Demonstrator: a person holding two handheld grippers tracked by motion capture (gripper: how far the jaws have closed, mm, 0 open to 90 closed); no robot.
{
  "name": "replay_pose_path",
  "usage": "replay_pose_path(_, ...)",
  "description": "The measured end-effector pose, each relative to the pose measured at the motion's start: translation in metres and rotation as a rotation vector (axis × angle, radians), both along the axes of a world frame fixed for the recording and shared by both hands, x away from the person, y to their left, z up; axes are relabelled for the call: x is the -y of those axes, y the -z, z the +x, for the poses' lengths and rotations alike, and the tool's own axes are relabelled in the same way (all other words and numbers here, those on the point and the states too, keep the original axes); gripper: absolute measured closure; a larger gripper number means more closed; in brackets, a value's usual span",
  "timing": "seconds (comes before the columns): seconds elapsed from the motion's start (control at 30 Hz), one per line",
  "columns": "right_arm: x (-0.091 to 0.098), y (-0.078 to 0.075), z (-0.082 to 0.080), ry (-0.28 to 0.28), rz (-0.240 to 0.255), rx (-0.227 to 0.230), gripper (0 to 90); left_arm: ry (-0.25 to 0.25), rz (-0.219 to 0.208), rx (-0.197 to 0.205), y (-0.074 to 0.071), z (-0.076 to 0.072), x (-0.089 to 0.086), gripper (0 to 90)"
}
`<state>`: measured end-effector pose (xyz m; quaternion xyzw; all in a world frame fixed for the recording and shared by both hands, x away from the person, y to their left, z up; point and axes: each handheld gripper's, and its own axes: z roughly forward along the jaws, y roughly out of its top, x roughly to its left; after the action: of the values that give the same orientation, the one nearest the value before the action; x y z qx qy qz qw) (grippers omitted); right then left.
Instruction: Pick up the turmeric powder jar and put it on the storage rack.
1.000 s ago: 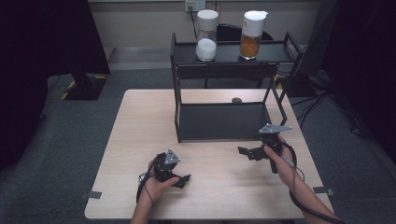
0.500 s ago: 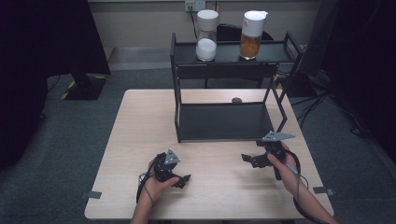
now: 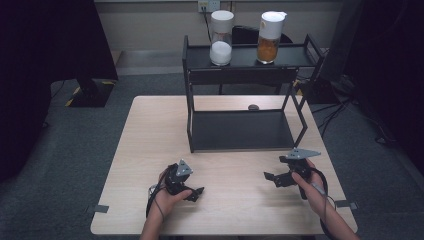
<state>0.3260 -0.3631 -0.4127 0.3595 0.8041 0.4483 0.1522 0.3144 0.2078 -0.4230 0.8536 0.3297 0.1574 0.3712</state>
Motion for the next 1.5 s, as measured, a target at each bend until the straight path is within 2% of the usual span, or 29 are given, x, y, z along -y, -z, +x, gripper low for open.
replay_pose_path(0.9,0.034,0.010,-0.027,0.055,-0.011,0.000,1.5,-0.001,-0.001,0.000,0.000,0.000,0.000,0.0)
replay_pose_path(1.5,0.053,0.013,-0.038,0.084,-0.024,-0.008,1.5,0.000,0.000,0.000,0.000,0.000,0.000,0.0)
